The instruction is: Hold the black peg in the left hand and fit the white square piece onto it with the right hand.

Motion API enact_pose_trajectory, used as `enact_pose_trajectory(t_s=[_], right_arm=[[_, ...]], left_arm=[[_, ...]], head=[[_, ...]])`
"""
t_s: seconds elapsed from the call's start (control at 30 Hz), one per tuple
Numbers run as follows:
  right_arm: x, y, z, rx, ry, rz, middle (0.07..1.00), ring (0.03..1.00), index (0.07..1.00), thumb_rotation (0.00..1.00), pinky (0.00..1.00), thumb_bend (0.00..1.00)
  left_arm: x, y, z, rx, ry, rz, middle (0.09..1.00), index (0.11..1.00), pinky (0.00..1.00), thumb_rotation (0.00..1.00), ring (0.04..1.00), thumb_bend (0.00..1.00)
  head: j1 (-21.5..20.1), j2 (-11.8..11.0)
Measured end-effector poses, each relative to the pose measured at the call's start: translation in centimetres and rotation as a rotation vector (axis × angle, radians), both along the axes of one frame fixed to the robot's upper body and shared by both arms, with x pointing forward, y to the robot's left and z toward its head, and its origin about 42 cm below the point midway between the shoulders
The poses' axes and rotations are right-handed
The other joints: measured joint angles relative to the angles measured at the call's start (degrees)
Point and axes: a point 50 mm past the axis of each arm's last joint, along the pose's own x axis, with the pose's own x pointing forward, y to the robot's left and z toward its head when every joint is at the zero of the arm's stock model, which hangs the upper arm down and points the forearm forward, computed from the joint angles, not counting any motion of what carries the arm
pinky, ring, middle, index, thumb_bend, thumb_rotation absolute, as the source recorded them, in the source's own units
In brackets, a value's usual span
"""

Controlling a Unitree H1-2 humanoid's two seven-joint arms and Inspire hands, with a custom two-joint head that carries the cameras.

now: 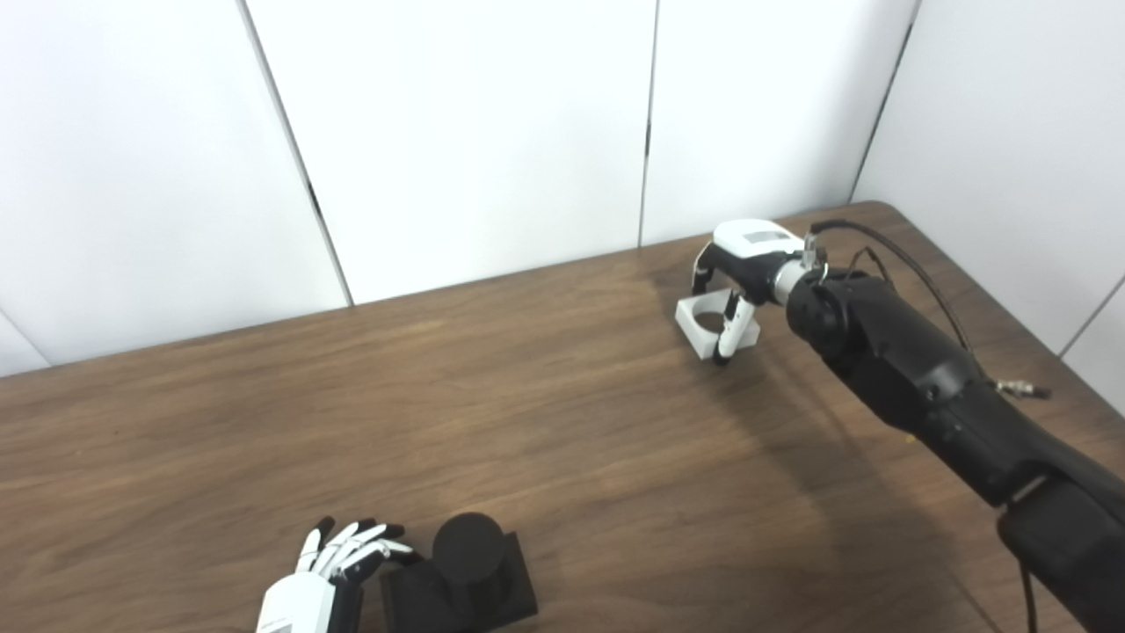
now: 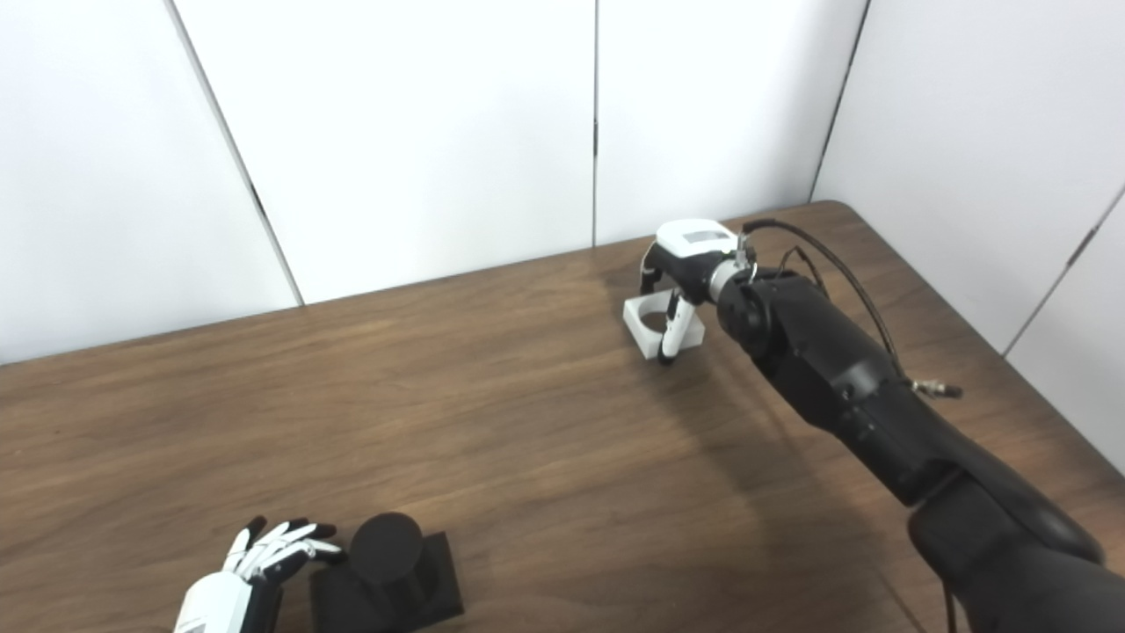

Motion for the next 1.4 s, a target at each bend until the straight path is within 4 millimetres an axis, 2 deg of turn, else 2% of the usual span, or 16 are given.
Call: enact_pose_trajectory(t_s=[0.23,0.4,0.47,0.63,0.93,1.2,1.4], right_arm=[[-2.4,3.4,4.0,-0.002,-0.056,0.133,0.786,0.89,0.486,0.14,0.89,0.52],[-5.2,6.5,7.1,-0.015,-0.121,0.27,0.776,0.89,0.485,0.14,0.85,0.52],[-6.3,7.6,8.2,-0.019,-0.136,0.322,0.775,0.887,0.485,0.14,0.86,0.52],[-9.0,10.1,9.7,-0.017,-0.139,0.433,0.772,0.888,0.484,0.14,0.88,0.53],[-12.4,14.3,11.1,0.035,-0.126,0.596,0.761,0.873,0.483,0.14,0.85,0.53],[-14.2,16.6,11.5,0.071,-0.138,0.674,0.748,0.855,0.482,0.14,0.86,0.53],[-14.5,18.0,11.1,0.086,-0.115,0.702,0.759,0.867,0.482,0.14,0.86,0.53]], left_arm=[[-0.1,-0.3,0.1,0.002,0.006,0.011,0.786,0.485,0.99,0.05,0.871,0.52],[-0.3,-0.6,0.1,0.001,0.015,0.025,0.786,0.486,1.0,0.05,0.874,0.52],[-0.4,-0.8,0.1,0.0,0.019,0.032,0.786,0.485,1.0,0.05,0.875,0.52],[-0.3,-1.1,0.2,0.003,0.02,0.034,0.789,0.485,1.0,0.05,0.879,0.52],[0.2,-2.0,0.7,0.018,0.029,0.032,0.783,0.485,0.98,0.05,0.868,0.52],[0.3,-2.2,0.9,0.021,0.034,0.029,0.784,0.485,0.96,0.05,0.866,0.52],[0.3,-2.4,1.1,0.032,0.036,0.025,0.785,0.485,0.97,0.05,0.866,0.52]], head=[[2.29,1.49],[3.61,3.25],[4.31,4.04],[5.98,6.06],[6.77,8.96],[6.86,10.28],[6.95,10.72]])
